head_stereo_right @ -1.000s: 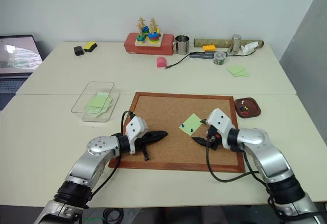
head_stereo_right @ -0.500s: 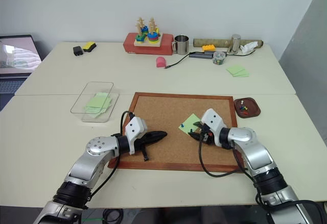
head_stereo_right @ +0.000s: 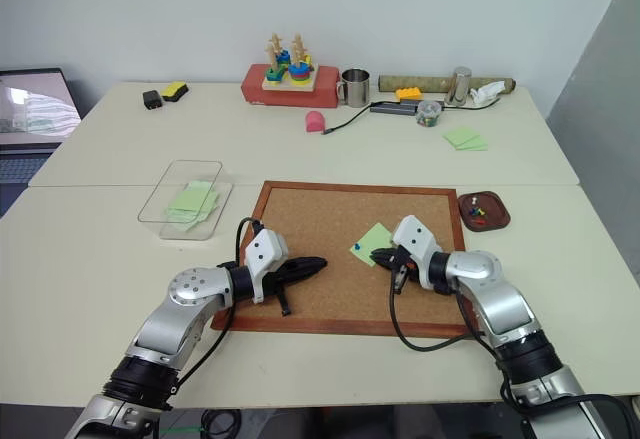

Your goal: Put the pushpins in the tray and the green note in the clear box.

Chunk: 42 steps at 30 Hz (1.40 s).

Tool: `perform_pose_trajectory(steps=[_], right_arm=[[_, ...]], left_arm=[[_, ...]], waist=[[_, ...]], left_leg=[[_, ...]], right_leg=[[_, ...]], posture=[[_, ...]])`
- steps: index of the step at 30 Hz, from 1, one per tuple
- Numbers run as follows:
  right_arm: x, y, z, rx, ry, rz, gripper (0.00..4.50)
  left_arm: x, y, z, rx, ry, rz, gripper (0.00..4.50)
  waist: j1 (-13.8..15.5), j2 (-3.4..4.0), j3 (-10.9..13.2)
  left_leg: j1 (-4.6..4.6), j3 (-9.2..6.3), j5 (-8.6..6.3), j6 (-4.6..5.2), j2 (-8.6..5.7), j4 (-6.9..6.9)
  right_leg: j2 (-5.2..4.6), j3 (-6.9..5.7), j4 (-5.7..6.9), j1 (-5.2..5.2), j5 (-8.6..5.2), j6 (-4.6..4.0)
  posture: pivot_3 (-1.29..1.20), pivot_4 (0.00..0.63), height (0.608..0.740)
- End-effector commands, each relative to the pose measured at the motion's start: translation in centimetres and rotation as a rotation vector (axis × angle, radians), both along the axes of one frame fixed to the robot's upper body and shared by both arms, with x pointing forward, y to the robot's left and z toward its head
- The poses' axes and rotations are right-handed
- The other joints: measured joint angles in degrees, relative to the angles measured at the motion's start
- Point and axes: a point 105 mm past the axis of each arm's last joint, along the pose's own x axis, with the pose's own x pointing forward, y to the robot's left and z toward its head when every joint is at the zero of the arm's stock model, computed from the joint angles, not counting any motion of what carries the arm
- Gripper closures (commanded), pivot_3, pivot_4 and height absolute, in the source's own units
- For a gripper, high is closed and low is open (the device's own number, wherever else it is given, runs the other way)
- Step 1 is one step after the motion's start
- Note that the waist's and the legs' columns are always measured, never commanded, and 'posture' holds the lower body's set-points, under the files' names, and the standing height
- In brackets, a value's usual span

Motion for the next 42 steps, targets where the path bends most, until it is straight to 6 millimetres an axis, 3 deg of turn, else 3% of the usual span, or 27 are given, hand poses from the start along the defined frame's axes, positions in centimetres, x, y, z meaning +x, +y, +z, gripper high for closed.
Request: perform_pose_trajectory(steps=[1, 9, 12, 15, 21, 26, 35, 42], right_arm=[[-0.6, 0.7, 3.9, 0.090, -0.099, 0.058, 4.40], [-1.3, 0.8, 6.1, 0.133, -0.120, 0.081, 4.40], [-0.9, -0.4, 7.4, 0.154, -0.141, 0.035, 4.40], [0.3, -3.7, 7.6, 0.077, -0.181, -0.100, 4.40], [3.4, -12.0, 7.8, -0.127, -0.294, -0.456, 4.40], [4.7, -16.4, 7.3, -0.276, -0.316, -0.624, 4.40], [6.1, -17.9, 5.7, -0.315, -0.291, -0.717, 4.40], [6.6, -18.0, 5.9, -0.306, -0.294, -0.728, 3.09]], left_arm=[[-1.4, 0.8, -3.9, 0.102, 0.127, 0.008, 4.50], [-1.4, 0.7, -4.0, 0.106, 0.126, 0.005, 4.50], [-1.4, 0.7, -4.0, 0.107, 0.124, 0.005, 4.50], [-1.5, 0.7, -4.0, 0.109, 0.122, 0.005, 4.50], [-1.5, 0.6, -4.0, 0.119, 0.116, -0.005, 4.50], [-1.2, 0.5, -3.9, 0.125, 0.108, -0.014, 4.50], [-1.1, 0.5, -3.9, 0.124, 0.104, -0.020, 4.50], [-1.2, 0.6, -4.0, 0.126, 0.106, -0.012, 4.50]], waist=[[0.0, 0.00, 0.0], [0.0, 0.00, 0.0], [0.0, 0.00, 0.0], [0.0, 0.00, 0.0], [0.0, 0.00, 0.0], [0.0, 0.03, -0.1], [0.1, 0.05, -0.1], [0.1, 0.07, -0.1]], left_leg=[[0.00, 0.00, 0.00, 0.00, 0.00, 0.00], [0.02, -0.02, 0.00, 0.00, 0.00, 0.00], [0.02, -0.02, 0.00, 0.00, 0.00, 0.00], [0.01, -0.02, 0.00, 0.00, 0.00, 0.01], [0.01, 0.03, 0.00, 0.00, -0.01, -0.01], [0.02, 0.08, 0.00, 0.00, -0.02, -0.02], [0.03, 0.11, 0.00, 0.00, -0.04, 0.01], [0.03, 0.11, 0.00, 0.00, -0.04, 0.01]], right_leg=[[0.00, 0.00, 0.00, 0.00, 0.00, 0.00], [0.00, -0.01, 0.01, 0.02, -0.03, 0.06], [0.00, -0.01, 0.01, 0.02, -0.03, 0.05], [-0.01, -0.01, 0.01, 0.02, -0.03, 0.05], [-0.02, 0.01, -0.03, 0.02, -0.03, 0.06], [-0.02, 0.08, -0.03, 0.01, -0.03, 0.05], [-0.02, 0.11, -0.02, 0.03, -0.03, 0.06], [-0.02, 0.11, -0.02, 0.03, 0.00, 0.00]], posture=[[0.00, 0.150, 0.740], [0.00, 0.150, 0.740], [0.00, 0.150, 0.740], [0.00, 0.150, 0.740], [0.00, 0.150, 0.740], [0.00, 0.150, 0.740], [0.00, 0.150, 0.740], [0.00, 0.150, 0.740]])
